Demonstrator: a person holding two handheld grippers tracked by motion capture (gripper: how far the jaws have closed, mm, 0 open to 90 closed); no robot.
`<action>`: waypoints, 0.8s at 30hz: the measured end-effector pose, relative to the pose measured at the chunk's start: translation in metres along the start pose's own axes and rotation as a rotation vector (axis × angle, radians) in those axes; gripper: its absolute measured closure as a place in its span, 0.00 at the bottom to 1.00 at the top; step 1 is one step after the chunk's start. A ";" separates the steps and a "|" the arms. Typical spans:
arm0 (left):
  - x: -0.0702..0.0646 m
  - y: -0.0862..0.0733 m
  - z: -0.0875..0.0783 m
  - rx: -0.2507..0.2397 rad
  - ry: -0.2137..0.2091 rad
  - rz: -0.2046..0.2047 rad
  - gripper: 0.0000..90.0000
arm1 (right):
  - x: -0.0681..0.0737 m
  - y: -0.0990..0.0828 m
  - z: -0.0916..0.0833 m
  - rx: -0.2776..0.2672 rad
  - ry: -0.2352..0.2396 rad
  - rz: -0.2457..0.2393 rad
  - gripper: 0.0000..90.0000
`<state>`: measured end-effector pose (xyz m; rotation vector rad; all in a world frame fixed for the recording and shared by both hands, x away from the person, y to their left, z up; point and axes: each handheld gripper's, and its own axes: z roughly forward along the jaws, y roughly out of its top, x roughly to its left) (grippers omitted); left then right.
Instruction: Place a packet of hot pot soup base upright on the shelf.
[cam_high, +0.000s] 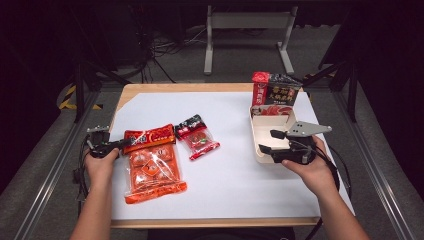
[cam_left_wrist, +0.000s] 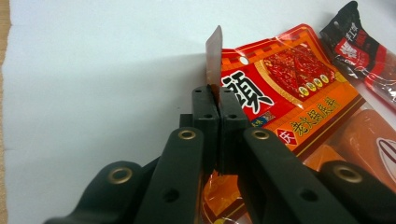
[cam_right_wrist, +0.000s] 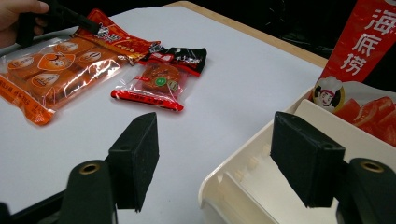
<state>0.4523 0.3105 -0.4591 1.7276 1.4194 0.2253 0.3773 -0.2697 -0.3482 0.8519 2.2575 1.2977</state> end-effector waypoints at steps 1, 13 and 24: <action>0.000 0.000 0.000 0.000 0.000 0.000 1.00 | 0.000 0.000 0.000 0.000 0.000 0.000 0.37; -0.013 0.005 -0.016 -0.040 0.028 0.010 1.00 | -0.002 0.000 -0.001 -0.025 -0.008 -0.008 0.42; -0.023 0.008 -0.041 -0.110 0.009 0.015 1.00 | -0.002 0.001 0.001 -0.065 -0.023 -0.032 0.48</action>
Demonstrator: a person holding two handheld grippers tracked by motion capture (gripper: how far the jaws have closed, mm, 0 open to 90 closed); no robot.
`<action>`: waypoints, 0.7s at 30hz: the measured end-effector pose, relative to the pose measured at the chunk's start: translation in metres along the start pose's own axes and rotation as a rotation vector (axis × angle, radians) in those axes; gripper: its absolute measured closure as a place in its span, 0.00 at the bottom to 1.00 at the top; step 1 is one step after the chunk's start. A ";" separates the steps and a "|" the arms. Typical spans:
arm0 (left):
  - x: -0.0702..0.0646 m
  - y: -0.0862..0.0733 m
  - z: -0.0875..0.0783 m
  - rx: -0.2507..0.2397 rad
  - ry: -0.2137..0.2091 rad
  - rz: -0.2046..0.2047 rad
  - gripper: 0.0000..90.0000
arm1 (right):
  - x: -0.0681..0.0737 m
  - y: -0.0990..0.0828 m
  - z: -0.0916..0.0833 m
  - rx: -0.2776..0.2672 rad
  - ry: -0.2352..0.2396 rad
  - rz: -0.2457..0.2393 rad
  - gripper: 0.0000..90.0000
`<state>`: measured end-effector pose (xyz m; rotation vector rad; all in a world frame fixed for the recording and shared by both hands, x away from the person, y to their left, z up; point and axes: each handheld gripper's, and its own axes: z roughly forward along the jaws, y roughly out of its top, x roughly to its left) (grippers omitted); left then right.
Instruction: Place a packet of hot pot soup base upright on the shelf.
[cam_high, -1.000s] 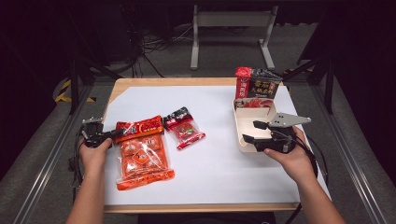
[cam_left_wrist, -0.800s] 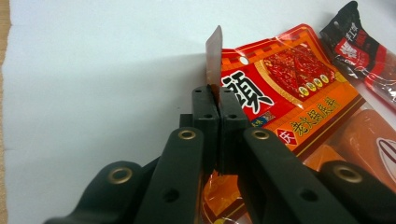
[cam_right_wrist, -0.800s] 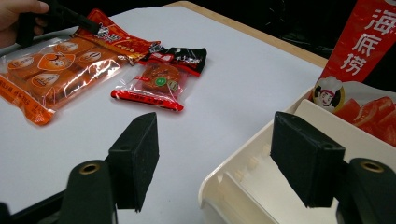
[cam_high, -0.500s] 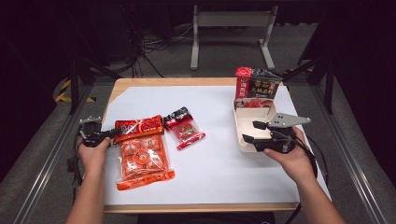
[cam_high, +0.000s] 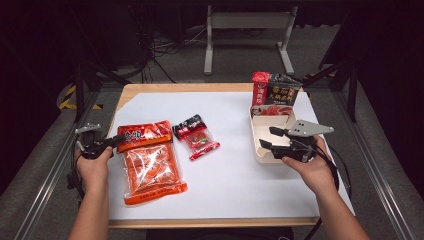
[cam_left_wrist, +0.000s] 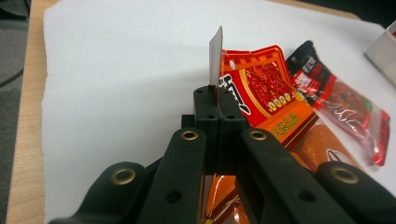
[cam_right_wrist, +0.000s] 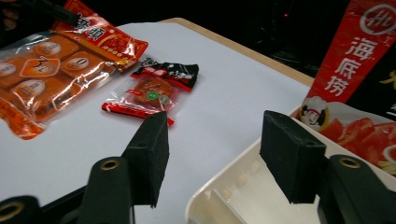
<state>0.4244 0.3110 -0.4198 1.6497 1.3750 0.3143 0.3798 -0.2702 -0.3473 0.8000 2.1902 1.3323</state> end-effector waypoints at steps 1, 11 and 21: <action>-0.003 0.001 -0.003 -0.013 -0.003 0.005 1.00 | 0.001 0.001 0.000 0.001 0.004 -0.009 0.51; -0.015 0.009 -0.021 -0.064 -0.028 0.038 1.00 | 0.004 0.006 -0.002 0.031 0.023 -0.084 0.64; -0.039 0.019 -0.042 -0.144 -0.081 0.092 1.00 | 0.006 0.008 -0.002 0.012 0.047 -0.070 0.64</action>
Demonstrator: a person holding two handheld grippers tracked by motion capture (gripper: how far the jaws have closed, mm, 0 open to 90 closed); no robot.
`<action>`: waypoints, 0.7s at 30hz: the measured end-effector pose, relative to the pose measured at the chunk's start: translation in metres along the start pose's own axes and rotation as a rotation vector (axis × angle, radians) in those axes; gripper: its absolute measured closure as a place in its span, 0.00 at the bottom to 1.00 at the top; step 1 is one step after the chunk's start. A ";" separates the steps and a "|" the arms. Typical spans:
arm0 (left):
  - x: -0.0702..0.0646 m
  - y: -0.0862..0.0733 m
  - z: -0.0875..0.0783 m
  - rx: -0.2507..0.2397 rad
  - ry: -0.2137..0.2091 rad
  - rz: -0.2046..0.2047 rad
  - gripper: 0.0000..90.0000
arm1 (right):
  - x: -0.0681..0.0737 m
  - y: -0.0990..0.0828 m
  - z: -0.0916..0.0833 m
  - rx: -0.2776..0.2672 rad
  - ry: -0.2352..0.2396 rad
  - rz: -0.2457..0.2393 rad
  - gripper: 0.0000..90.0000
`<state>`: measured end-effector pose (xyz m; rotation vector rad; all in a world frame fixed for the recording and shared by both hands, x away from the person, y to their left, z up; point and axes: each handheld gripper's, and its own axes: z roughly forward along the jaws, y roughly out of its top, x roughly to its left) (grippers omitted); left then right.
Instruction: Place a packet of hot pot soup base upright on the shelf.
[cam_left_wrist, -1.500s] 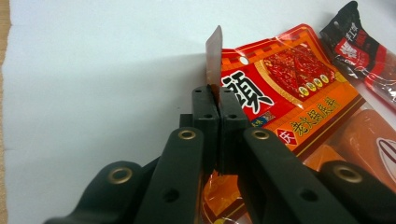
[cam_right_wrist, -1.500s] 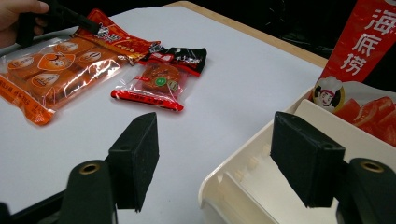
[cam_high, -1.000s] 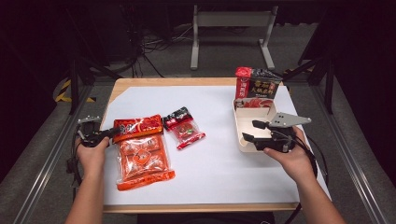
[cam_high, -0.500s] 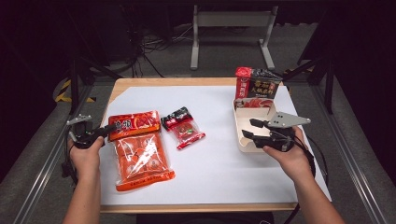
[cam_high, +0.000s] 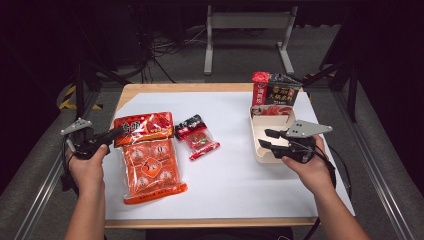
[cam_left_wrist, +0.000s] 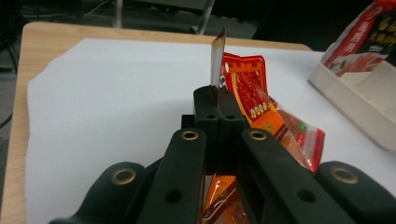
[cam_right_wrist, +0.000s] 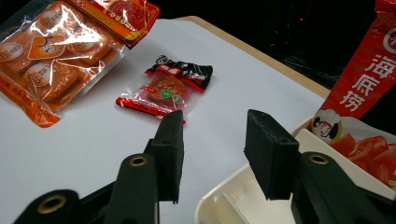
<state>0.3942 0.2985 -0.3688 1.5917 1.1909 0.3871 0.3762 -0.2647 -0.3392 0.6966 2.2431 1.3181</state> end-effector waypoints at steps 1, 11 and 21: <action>-0.002 0.002 -0.002 -0.005 -0.005 0.012 1.00 | 0.000 0.000 0.000 -0.001 0.002 0.001 0.64; -0.033 0.015 -0.014 -0.073 -0.057 0.089 1.00 | 0.009 0.015 0.011 -0.055 0.066 0.033 0.62; -0.054 0.023 -0.025 -0.099 -0.094 0.153 1.00 | 0.019 0.034 0.021 -0.093 0.097 0.013 0.59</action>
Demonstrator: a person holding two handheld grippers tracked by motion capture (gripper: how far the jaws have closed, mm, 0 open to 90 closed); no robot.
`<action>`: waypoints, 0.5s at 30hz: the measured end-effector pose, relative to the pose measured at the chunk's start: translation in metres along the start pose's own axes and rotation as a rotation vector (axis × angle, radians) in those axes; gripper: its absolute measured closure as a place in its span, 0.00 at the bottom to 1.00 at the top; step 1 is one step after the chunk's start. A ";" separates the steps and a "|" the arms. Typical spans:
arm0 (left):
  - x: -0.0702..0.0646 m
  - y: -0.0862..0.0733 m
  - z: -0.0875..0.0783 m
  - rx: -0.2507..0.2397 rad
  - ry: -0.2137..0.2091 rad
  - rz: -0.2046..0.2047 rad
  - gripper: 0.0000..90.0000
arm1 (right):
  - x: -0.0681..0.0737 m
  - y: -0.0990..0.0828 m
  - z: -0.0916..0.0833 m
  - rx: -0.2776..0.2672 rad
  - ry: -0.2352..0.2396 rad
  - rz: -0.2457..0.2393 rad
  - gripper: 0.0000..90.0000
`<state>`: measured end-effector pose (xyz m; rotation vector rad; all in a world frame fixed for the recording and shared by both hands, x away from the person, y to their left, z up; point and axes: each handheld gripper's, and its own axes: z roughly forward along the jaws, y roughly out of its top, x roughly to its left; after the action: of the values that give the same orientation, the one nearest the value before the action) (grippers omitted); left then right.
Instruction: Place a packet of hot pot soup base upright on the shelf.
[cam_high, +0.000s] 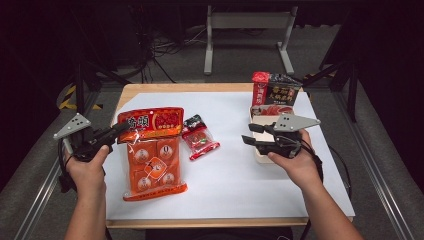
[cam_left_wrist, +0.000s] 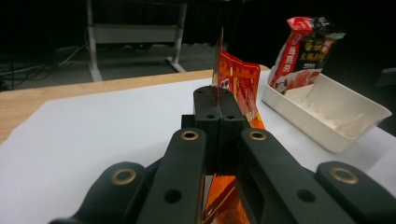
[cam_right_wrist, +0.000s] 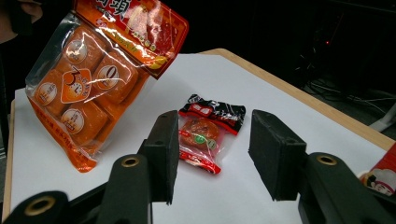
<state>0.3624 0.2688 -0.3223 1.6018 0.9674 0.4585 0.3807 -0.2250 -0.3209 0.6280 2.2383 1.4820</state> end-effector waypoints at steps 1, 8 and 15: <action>-0.003 0.001 -0.001 -0.001 -0.002 0.011 1.00 | 0.001 0.001 0.002 -0.001 0.004 -0.002 0.58; -0.015 0.007 -0.005 -0.008 -0.022 0.043 1.00 | 0.005 0.010 0.011 -0.004 0.028 -0.009 0.54; -0.028 0.011 -0.010 -0.023 -0.058 0.076 1.00 | 0.008 0.015 0.026 -0.004 0.071 0.011 0.44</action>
<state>0.3428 0.2529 -0.3035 1.6271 0.8568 0.4713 0.3909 -0.1954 -0.3171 0.5963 2.2881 1.5367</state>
